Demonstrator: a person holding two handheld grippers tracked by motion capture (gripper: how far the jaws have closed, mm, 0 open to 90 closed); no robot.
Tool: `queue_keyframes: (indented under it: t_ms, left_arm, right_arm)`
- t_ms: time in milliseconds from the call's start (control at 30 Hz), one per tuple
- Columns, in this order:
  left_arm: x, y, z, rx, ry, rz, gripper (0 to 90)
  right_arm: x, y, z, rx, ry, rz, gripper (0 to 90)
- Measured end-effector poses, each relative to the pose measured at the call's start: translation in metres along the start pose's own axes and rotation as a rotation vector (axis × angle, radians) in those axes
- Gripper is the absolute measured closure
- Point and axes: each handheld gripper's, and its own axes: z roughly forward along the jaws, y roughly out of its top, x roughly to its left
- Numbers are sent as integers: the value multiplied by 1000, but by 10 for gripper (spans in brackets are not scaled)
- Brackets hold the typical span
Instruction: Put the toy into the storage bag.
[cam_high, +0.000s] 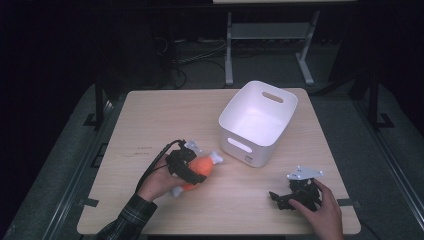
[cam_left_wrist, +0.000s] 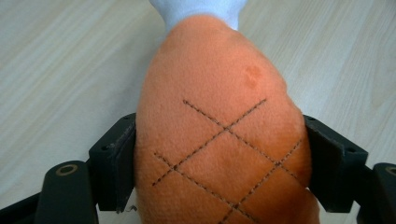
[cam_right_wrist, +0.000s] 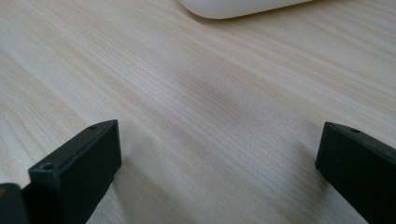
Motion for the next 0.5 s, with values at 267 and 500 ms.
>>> queue_keyframes:
  t_ms: [267,500]
  left_arm:
    - [4,2,-10,-18,-11,10,217]
    - [7,6,-20,-42,-14,1,217]
  right_arm:
    - [0,0,0,0,1,0,0]
    - [0,0,0,0,0,0,0]
